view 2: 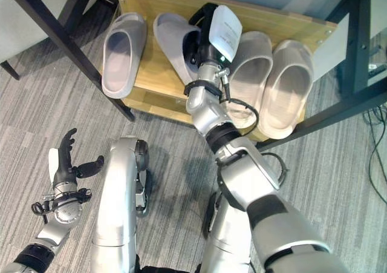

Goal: Arrange the slippers neatly on the shoe rack.

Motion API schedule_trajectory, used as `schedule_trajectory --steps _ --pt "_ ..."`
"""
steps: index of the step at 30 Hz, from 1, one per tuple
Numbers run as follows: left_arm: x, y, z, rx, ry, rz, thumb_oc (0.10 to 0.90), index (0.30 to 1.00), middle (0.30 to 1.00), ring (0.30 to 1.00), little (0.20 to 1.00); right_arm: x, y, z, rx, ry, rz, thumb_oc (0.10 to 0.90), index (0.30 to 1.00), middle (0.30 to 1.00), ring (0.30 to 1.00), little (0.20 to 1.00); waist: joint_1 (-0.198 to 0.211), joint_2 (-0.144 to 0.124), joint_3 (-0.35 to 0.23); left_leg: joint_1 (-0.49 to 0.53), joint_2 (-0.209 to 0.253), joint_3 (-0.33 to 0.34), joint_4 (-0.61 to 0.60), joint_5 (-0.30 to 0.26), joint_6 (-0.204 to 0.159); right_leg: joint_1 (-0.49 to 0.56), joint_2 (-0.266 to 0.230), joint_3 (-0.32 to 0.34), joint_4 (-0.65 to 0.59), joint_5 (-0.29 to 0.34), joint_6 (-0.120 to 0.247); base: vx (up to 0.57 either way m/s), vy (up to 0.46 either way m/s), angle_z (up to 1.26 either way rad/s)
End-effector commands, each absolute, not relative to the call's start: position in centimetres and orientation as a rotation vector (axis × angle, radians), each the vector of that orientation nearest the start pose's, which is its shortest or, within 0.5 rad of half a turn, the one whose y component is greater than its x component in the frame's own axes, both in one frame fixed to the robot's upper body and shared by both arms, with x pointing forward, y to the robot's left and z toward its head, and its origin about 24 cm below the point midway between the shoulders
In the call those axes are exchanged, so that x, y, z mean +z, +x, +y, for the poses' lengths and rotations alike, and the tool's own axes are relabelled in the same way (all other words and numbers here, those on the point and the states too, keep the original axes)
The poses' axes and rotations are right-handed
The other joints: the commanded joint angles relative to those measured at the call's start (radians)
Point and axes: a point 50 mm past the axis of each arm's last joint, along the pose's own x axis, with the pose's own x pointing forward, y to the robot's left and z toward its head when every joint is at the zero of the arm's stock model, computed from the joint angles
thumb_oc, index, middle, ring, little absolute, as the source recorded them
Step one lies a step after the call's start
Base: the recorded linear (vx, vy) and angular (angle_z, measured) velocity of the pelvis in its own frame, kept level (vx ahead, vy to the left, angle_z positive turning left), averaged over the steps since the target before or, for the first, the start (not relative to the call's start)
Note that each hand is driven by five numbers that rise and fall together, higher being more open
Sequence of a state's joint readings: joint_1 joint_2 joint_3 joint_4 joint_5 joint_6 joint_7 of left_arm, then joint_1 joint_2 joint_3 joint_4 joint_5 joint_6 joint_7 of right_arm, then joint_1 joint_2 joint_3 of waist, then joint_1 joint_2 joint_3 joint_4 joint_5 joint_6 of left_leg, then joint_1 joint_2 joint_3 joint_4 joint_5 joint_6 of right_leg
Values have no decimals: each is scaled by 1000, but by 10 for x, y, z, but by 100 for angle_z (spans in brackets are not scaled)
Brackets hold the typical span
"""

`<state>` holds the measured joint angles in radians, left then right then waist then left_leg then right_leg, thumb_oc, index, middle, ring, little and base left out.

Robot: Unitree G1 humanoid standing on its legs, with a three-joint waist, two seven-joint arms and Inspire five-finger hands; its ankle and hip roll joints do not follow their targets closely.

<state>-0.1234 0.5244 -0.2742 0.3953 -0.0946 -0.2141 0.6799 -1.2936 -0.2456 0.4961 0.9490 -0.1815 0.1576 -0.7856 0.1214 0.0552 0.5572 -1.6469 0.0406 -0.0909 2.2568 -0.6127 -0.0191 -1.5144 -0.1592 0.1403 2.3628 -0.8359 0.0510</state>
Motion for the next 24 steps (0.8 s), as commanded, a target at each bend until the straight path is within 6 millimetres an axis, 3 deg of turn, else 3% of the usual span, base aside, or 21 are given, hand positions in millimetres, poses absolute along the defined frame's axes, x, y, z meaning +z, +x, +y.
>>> schedule_trajectory --steps 1,6,13,24 --pt "51 267 238 390 517 -195 800 900 900 900 900 347 384 -52 -461 -654 -879 800 900 900 900 900 46 27 -37 77 -51 -124 73 -158 -8 -56 -16 73 -26 104 -58 0 0 0" --pt "46 268 239 367 543 -161 800 900 900 900 900 340 384 -41 -377 -671 -863 800 900 900 900 900 43 23 -37 77 -48 -127 74 -162 -10 -56 -16 75 -25 103 -59 0 0 0" --pt "41 267 241 367 543 -127 800 900 900 900 900 338 383 -44 -379 -699 -878 800 900 900 900 900 32 18 -37 77 -43 -123 74 -164 -12 -56 -13 77 -25 102 -61 0 0 0" --pt "36 263 247 356 561 -80 800 900 900 900 900 352 354 -41 -273 -559 -1027 800 900 900 900 900 5 15 -37 77 -43 -125 69 -157 -16 -56 -7 74 -25 95 -66 0 0 0"
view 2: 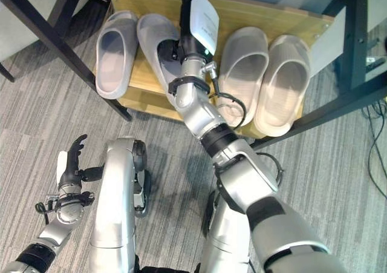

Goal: Arrange the slippers neatly on the shoe rack.

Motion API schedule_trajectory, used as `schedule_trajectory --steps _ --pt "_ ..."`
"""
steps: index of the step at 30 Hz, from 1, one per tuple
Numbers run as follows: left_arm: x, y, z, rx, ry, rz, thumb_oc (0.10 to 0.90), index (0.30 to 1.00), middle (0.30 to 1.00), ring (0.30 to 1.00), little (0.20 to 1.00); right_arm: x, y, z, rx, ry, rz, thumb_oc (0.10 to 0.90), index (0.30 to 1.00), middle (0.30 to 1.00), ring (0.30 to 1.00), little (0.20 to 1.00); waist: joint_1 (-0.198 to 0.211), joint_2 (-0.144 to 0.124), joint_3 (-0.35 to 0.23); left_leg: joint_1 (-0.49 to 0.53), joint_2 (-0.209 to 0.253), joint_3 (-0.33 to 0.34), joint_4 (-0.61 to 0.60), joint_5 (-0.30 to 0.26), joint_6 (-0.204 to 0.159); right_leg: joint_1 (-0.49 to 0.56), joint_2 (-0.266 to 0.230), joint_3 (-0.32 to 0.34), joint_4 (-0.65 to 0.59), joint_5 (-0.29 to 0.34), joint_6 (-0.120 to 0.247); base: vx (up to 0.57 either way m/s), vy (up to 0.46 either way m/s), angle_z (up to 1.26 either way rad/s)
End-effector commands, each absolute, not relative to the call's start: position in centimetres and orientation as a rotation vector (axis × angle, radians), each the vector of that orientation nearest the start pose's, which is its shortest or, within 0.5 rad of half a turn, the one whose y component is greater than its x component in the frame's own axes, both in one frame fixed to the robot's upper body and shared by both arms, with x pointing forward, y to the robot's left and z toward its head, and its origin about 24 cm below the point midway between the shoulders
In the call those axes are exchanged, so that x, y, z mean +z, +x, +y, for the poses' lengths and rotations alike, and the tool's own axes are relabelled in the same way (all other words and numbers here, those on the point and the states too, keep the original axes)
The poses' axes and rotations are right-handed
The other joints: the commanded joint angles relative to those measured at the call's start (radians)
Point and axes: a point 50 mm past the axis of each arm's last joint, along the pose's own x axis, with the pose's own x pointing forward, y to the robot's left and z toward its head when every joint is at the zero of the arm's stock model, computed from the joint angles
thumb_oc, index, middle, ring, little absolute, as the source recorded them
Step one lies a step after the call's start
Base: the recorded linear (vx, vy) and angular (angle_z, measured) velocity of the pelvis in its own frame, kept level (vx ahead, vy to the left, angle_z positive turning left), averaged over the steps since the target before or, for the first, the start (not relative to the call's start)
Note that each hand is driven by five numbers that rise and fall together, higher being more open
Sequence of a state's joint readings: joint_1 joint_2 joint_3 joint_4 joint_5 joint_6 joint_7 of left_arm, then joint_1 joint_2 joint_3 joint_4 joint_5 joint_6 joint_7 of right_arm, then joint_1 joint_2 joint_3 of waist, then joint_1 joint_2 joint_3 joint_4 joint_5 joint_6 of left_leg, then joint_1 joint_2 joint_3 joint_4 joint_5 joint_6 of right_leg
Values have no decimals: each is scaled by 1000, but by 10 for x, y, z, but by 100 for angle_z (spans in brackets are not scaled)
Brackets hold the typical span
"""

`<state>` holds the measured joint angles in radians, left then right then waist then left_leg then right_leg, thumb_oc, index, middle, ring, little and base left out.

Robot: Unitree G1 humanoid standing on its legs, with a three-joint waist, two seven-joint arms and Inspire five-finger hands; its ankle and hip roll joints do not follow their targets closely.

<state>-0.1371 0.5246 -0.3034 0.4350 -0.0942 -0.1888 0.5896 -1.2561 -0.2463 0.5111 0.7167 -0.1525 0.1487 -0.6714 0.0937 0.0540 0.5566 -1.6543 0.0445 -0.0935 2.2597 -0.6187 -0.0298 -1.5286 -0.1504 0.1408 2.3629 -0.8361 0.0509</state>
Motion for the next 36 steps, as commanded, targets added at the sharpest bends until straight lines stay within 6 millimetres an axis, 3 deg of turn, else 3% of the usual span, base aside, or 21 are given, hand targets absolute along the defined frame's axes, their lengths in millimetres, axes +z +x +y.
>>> schedule_trajectory --steps 1,7,13,23,26,29,36 --pt "36 263 247 356 561 -79 800 900 900 900 900 352 353 -41 -273 -559 -1026 800 900 900 900 900 33 16 -37 84 -47 -123 66 -151 -5 -41 -16 74 -25 95 -66 0 0 0" --pt "32 260 252 361 566 -40 800 900 900 900 900 350 348 -45 -220 -564 -1036 800 900 900 900 900 22 4 -37 84 -46 -128 67 -151 -8 -41 -15 74 -25 96 -67 -1 -3 -1" --pt "28 260 253 330 571 -16 800 900 900 900 900 339 363 -52 -213 -665 -945 800 900 900 900 900 19 4 -37 84 -42 -132 69 -150 -9 -41 -17 72 -26 97 -67 0 0 0" --pt "27 258 257 319 594 -1 800 900 900 900 900 344 369 -64 -274 -736 -924 800 900 900 900 900 15 5 -37 84 -44 -131 67 -152 -13 -41 -14 76 -23 92 -65 0 0 0" --pt "26 258 260 326 592 11 800 900 900 900 900 352 363 -75 -338 -849 -964 800 900 900 900 900 9 2 -37 84 -43 -133 68 -155 -14 -41 -15 76 -24 91 -66 0 0 0" --pt "24 256 259 324 596 24 800 900 900 900 900 356 348 -84 -353 -792 -1040 800 900 900 900 900 2 1 -37 84 -43 -132 66 -155 -15 -41 -13 75 -26 91 -66 0 0 0" --pt "19 250 259 299 618 44 800 900 900 900 900 336 338 -103 -359 -781 -1042 800 900 900 900 900 -10 -4 -37 84 -43 -125 65 -155 -15 -41 -9 74 -25 90 -66 0 0 0"
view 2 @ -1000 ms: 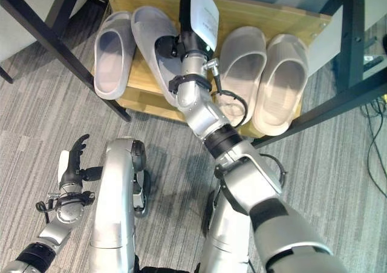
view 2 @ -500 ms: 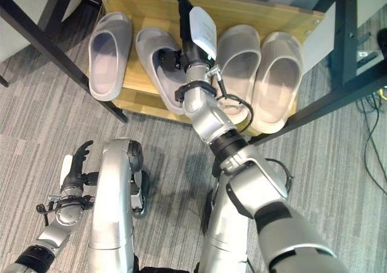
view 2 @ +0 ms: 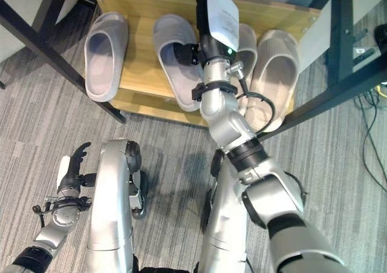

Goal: Arrange the slippers neatly on the shoe rack.

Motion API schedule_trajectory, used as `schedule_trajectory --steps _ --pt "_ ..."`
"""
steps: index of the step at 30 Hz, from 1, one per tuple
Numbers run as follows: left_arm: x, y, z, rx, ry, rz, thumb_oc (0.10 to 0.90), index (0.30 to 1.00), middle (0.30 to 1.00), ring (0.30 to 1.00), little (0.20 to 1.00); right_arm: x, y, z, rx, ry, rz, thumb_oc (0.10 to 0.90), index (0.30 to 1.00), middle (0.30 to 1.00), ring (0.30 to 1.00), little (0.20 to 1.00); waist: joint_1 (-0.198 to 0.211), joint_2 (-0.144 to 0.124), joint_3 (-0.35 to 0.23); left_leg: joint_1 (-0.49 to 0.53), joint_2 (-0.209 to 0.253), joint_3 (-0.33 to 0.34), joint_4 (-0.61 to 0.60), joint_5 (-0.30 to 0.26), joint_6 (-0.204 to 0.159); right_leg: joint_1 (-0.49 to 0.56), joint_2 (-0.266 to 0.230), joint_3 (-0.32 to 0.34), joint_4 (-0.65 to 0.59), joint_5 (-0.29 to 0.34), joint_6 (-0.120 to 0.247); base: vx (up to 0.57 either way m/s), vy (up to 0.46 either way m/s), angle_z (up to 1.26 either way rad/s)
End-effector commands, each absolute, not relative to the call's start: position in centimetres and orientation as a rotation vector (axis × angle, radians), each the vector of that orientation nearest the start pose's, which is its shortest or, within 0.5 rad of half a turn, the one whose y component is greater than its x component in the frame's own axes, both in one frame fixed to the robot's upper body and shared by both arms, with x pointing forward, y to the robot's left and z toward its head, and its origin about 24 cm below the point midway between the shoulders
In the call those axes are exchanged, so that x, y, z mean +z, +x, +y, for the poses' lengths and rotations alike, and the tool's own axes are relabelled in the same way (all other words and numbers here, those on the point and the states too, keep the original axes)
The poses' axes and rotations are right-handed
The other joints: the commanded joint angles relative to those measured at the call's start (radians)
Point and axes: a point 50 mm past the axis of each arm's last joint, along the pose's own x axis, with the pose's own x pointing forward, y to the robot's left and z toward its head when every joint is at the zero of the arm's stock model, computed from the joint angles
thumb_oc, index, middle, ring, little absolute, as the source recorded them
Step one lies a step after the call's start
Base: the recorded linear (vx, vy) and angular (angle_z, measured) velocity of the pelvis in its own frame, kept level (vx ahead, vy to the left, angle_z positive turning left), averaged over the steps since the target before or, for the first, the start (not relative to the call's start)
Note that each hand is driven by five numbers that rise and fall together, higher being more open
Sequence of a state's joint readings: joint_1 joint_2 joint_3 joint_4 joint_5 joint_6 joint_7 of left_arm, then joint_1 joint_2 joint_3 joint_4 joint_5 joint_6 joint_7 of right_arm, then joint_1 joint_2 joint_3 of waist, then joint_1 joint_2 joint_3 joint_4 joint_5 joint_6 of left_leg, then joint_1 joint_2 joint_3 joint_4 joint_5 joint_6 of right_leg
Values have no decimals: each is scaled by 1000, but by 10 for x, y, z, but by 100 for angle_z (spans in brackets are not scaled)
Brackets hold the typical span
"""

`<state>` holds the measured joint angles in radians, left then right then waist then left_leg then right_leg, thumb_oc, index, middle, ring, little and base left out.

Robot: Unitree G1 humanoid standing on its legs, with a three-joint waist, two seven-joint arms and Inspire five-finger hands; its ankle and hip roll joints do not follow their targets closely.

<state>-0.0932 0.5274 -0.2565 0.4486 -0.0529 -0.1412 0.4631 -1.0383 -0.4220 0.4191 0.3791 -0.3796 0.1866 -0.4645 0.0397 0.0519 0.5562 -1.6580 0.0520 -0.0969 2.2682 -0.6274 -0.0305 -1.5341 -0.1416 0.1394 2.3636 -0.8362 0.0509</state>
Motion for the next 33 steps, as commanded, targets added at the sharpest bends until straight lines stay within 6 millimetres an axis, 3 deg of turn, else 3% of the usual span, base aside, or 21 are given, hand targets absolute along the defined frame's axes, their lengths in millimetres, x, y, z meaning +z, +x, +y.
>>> schedule_trajectory --steps 1,10,19,33 --pt "18 250 259 294 621 51 800 900 900 900 900 334 336 -102 -348 -771 -1050 800 900 900 900 900 43 -1 -36 88 -50 -120 56 -146 -14 -36 -18 74 -27 89 -67 0 0 0" --pt "14 248 260 287 644 64 800 900 900 900 900 327 338 -104 -339 -794 -1035 800 900 900 900 900 41 0 -36 88 -51 -122 55 -144 -15 -36 -14 71 -25 85 -68 0 0 0" --pt "13 244 261 293 680 48 800 900 900 900 900 337 302 -99 -325 -838 -1282 800 900 900 900 900 36 -3 -36 88 -51 -122 57 -144 -18 -36 -13 74 -19 82 -64 0 0 0" --pt "9 240 259 310 677 55 800 900 900 900 900 323 277 -91 -265 -802 -1368 800 900 900 900 900 25 -8 -36 88 -49 -123 63 -144 -18 -36 -14 75 -20 84 -64 0 0 0"
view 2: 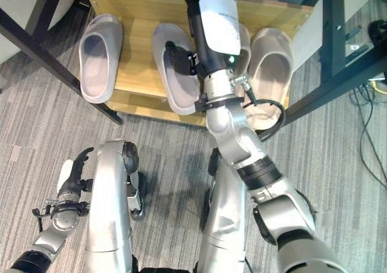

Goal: Arrange the slippers neatly on the shoe rack.

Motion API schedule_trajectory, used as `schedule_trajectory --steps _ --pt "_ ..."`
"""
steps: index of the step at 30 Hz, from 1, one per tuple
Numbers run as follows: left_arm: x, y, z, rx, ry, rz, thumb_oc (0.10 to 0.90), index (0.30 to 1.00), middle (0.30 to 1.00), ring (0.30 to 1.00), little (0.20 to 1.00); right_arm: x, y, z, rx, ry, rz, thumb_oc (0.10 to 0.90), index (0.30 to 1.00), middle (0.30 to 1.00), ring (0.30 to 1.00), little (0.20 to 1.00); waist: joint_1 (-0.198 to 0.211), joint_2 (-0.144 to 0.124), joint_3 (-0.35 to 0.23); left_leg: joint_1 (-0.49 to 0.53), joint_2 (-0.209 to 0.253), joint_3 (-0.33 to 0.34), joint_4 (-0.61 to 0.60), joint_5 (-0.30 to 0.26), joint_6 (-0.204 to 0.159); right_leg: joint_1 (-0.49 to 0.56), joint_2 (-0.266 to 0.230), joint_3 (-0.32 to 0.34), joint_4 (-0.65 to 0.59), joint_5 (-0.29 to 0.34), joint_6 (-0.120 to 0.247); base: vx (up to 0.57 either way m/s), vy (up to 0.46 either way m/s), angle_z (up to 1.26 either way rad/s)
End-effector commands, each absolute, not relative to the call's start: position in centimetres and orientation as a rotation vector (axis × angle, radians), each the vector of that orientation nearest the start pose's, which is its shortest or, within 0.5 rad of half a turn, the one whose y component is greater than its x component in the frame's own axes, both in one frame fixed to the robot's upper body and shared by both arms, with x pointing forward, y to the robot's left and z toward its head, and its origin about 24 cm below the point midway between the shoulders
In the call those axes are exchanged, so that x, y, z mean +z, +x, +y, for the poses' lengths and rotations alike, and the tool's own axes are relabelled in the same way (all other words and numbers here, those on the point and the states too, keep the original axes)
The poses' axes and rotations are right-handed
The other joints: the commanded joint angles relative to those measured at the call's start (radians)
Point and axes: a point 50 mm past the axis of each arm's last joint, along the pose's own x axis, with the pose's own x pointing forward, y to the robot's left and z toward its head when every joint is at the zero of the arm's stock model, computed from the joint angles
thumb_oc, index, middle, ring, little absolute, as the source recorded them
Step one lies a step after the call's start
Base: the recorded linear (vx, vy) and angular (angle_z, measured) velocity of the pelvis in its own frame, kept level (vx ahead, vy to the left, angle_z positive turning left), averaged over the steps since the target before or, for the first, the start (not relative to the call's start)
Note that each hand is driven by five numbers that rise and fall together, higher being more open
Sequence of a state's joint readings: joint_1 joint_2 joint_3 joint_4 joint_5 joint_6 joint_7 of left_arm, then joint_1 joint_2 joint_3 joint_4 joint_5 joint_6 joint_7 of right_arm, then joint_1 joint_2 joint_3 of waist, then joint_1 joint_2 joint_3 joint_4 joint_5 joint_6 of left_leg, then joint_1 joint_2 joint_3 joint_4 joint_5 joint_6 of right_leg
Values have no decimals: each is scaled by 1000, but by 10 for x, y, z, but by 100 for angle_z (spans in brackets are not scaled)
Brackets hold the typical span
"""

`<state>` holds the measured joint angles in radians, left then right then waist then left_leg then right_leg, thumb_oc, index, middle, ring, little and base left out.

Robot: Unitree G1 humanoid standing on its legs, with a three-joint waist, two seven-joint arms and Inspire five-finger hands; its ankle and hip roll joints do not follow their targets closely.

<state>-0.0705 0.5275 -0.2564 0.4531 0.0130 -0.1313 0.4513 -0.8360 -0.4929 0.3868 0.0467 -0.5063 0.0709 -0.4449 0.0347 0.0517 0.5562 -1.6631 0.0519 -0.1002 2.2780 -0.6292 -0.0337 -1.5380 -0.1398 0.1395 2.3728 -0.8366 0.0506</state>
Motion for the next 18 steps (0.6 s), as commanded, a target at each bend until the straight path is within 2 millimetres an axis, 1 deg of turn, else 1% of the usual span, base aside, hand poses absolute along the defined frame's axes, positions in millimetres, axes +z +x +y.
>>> schedule_trajectory --steps 1,3,5,6,7,8,10,11,14,18 --pt "8 239 259 311 679 57 800 900 900 900 900 319 275 -91 -247 -797 -1368 800 900 900 900 900 29 -9 -36 93 -49 -119 53 -142 -15 -32 -15 75 -29 85 -64 0 0 0" --pt "7 238 259 309 693 63 800 900 900 900 900 313 268 -87 -208 -771 -1368 800 900 900 900 900 26 -11 -36 93 -49 -118 51 -142 -15 -32 -15 75 -31 85 -64 0 0 0" --pt "5 238 258 309 700 65 800 900 900 900 900 301 266 -85 -165 -727 -1339 800 900 900 900 900 23 -15 -36 93 -50 -115 49 -142 -15 -32 -13 75 -31 84 -65 0 0 0" --pt "5 238 257 310 699 65 800 900 900 900 900 297 266 -85 -156 -726 -1326 800 900 900 900 900 22 -16 -36 93 -50 -114 49 -142 -15 -32 -12 76 -30 84 -65 0 0 0" --pt "5 238 257 310 699 65 800 900 900 900 900 297 266 -85 -156 -726 -1326 800 900 900 900 900 22 -16 -36 93 -50 -114 49 -141 -15 -32 -12 76 -30 84 -65 0 0 0" --pt "6 238 257 326 696 59 800 900 900 900 900 288 267 -87 -150 -711 -1288 800 900 900 900 900 18 -17 -36 93 -49 -114 47 -140 -14 -32 -12 75 -32 83 -66 0 0 0" --pt "4 236 258 361 695 65 800 900 900 900 900 275 269 -88 -140 -683 -1237 800 900 900 900 900 14 -17 -36 93 -49 -113 45 -140 -14 -32 -11 75 -35 84 -68 0 0 0" --pt "3 236 258 361 695 65 800 900 900 900 900 275 268 -88 -140 -683 -1237 800 900 900 900 900 14 -17 -36 93 -49 -113 45 -140 -14 -32 -11 75 -35 84 -68 1 14 -3" --pt "-3 233 258 376 694 94 800 900 900 900 900 261 268 -89 -118 -656 -1182 800 900 900 900 900 11 -19 -36 93 -49 -112 43 -140 -12 -32 -12 75 -39 84 -69 -3 3 -4" --pt "-7 230 258 380 695 107 800 900 900 900 900 247 270 -86 -84 -661 -1129 800 900 900 900 900 7 -15 -36 93 -48 -114 38 -136 -11 -32 -13 75 -43 84 -69 -1 1 -1"
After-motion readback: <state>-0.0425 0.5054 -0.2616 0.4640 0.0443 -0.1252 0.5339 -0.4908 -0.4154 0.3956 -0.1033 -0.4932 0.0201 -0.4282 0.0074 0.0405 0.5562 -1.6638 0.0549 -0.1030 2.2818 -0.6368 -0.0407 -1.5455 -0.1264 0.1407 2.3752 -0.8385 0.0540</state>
